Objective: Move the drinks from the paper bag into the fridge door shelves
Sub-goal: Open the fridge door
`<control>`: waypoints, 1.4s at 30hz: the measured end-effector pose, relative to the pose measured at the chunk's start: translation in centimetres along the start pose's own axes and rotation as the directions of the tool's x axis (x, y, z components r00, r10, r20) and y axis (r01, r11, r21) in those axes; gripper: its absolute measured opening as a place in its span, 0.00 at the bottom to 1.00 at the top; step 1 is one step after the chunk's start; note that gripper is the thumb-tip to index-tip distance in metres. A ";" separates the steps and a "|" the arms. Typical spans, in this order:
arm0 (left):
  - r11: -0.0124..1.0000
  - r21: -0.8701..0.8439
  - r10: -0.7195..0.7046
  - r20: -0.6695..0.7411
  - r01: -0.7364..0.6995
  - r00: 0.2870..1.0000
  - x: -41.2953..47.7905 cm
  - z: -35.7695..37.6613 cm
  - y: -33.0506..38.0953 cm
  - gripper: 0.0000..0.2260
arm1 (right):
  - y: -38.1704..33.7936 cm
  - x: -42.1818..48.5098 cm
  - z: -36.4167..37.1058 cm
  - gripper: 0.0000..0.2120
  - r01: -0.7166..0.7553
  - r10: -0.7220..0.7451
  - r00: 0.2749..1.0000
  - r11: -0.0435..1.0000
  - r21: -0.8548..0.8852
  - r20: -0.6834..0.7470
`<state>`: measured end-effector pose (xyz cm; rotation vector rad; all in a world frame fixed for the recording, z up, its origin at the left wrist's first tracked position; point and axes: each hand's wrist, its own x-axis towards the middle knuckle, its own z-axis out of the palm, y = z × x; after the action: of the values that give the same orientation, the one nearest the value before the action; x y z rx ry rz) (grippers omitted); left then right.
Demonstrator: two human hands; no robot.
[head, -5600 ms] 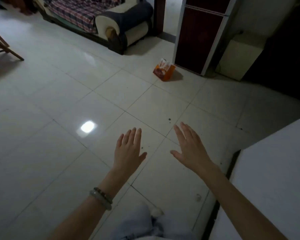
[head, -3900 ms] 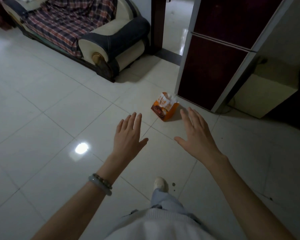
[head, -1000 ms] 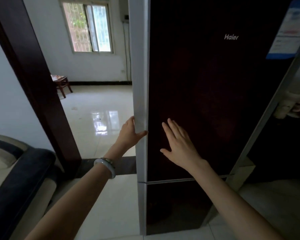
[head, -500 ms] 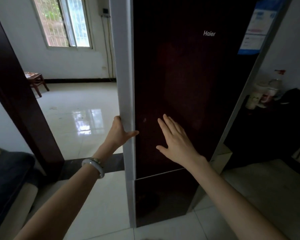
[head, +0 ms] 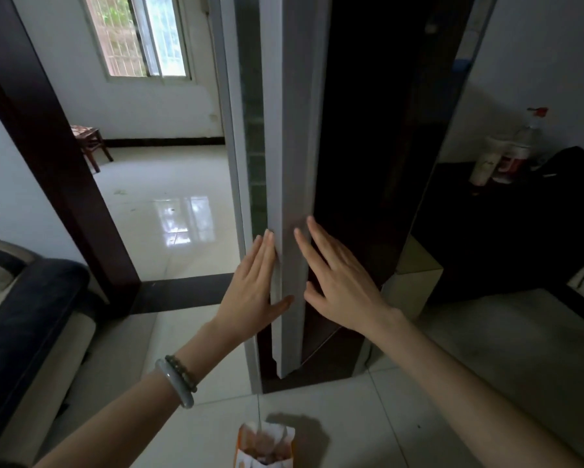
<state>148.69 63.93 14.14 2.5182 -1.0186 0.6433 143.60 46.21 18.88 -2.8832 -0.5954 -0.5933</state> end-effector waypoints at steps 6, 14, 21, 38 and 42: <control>0.978 0.091 0.186 0.039 -0.189 0.982 -1.9 1.2 7.6 0.46 | 1.8 -8.9 -3.0 0.36 -0.077 0.077 0.995 0.997 -0.004 -0.071; 0.935 0.070 0.347 0.019 -0.348 0.938 -1.4 4.7 16.7 0.43 | 4.6 -18.6 -7.1 0.35 -0.245 0.243 0.956 0.970 0.011 -0.164; 0.853 -0.138 0.504 -0.026 -0.503 0.863 0.8 6.7 24.5 0.42 | 6.4 -24.9 -9.9 0.31 -0.322 0.285 0.920 0.941 -0.105 -0.269; 0.825 -0.107 0.565 0.162 -0.555 0.809 9.0 14.8 21.3 0.38 | 14.2 -20.4 -9.9 0.29 -0.445 0.383 0.895 0.804 -0.395 -0.231; 0.802 -0.095 0.597 0.174 -0.590 0.783 12.0 17.2 20.5 0.35 | 17.5 -19.8 -9.6 0.30 -0.525 0.457 0.850 0.688 -0.501 -0.263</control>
<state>146.44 35.11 9.12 2.2366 -1.9209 0.5272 130.64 21.27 18.67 -3.2726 0.4748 -0.9608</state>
